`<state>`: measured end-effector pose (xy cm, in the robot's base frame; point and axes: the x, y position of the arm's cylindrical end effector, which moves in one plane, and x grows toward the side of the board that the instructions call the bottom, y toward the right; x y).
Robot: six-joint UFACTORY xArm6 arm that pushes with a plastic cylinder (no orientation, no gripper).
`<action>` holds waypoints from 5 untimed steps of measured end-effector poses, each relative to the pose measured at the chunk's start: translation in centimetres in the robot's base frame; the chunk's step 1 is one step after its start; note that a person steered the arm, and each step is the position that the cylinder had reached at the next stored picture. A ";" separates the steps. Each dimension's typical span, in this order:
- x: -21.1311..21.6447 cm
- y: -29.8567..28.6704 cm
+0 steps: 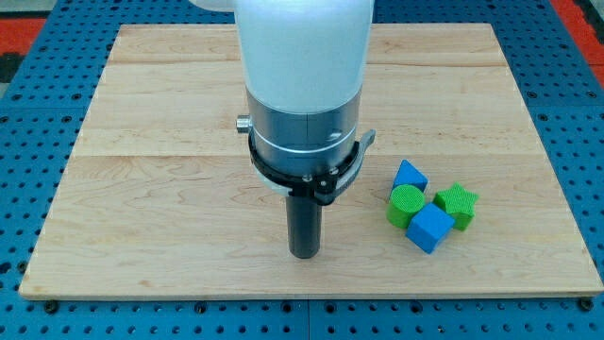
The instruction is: Separate the blue blocks from the green blocks
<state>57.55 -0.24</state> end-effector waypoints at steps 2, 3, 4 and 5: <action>0.2 -1.3; 0.9 -1.1; 1.4 1.3; 1.4 6.5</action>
<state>58.93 6.22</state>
